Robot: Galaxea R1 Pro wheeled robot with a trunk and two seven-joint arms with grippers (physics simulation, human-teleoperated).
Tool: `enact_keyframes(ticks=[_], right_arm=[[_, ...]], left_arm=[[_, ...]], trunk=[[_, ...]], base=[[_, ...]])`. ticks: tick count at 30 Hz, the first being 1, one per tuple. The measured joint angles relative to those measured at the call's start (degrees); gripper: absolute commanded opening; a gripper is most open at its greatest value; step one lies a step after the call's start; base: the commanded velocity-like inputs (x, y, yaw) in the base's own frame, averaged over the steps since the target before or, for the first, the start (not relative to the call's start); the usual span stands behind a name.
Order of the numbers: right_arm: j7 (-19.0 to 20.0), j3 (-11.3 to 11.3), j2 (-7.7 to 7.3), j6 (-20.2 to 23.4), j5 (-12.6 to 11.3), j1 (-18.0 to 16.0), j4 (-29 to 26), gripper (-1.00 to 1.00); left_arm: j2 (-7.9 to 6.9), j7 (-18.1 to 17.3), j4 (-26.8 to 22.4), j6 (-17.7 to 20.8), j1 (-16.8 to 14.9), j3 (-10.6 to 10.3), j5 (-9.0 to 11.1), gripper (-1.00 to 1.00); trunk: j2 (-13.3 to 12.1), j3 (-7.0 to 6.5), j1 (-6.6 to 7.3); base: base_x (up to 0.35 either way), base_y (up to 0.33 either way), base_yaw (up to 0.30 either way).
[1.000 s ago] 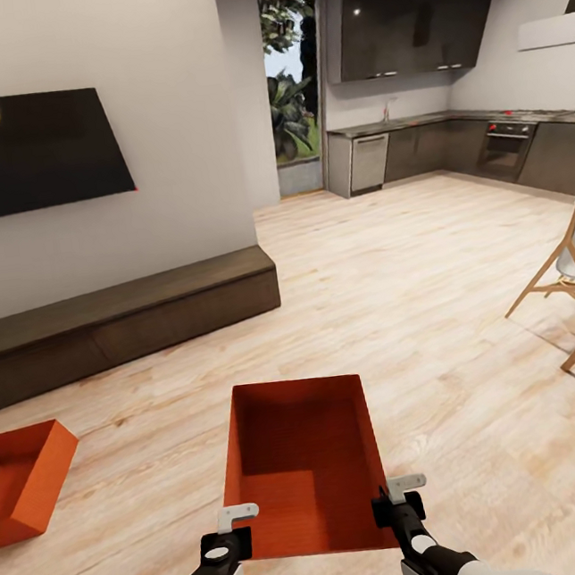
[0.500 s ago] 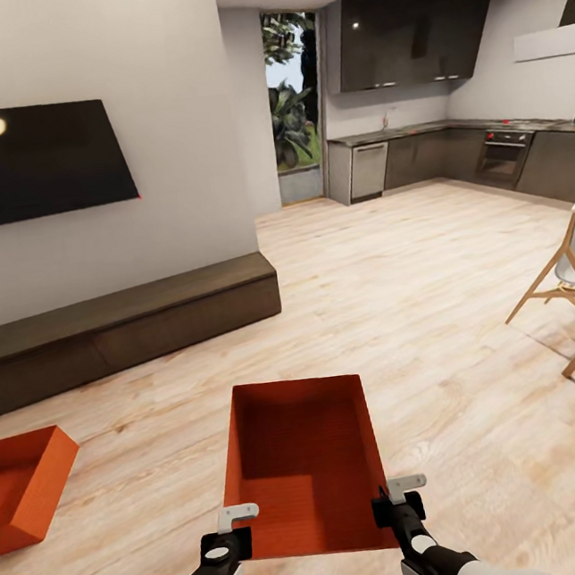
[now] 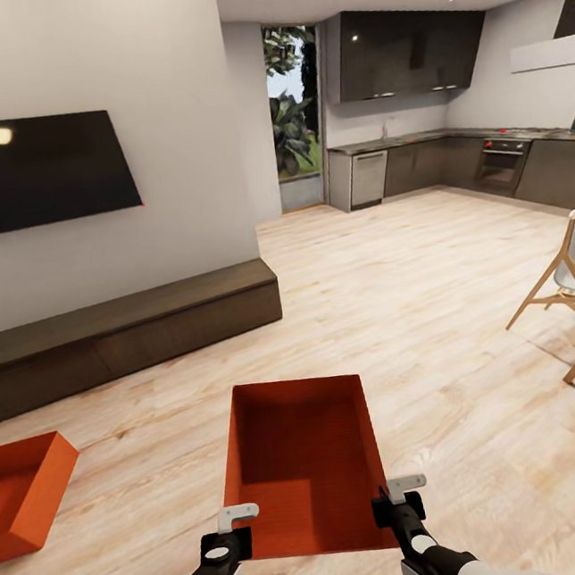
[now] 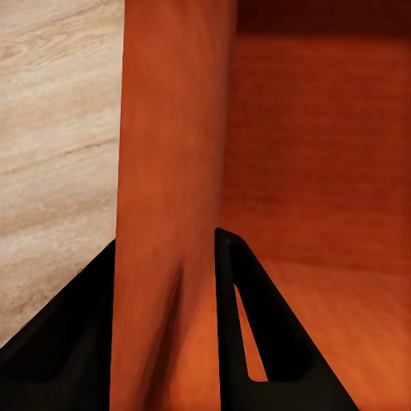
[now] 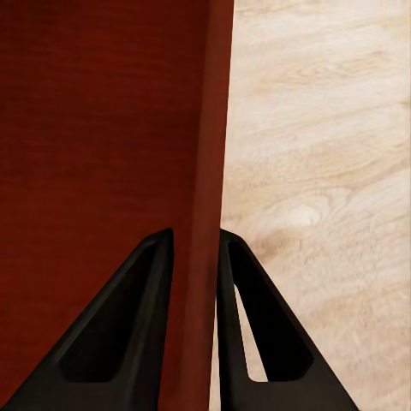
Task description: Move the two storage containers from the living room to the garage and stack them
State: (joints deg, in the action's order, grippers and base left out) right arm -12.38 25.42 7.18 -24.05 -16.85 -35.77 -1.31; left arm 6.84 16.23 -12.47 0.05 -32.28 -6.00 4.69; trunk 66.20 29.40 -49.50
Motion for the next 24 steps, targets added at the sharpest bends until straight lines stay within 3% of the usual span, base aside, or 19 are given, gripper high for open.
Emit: enact_keyframes(ticks=[24], right_arm=[[0.0,0.0,0.0,0.0,0.0,0.0,0.0,-1.0]], left_arm=[[0.0,0.0,0.0,0.0,0.0,0.0,0.0,-1.0]], trunk=[[0.0,-2.2,0.0]], base=[[0.0,0.0,0.0]])
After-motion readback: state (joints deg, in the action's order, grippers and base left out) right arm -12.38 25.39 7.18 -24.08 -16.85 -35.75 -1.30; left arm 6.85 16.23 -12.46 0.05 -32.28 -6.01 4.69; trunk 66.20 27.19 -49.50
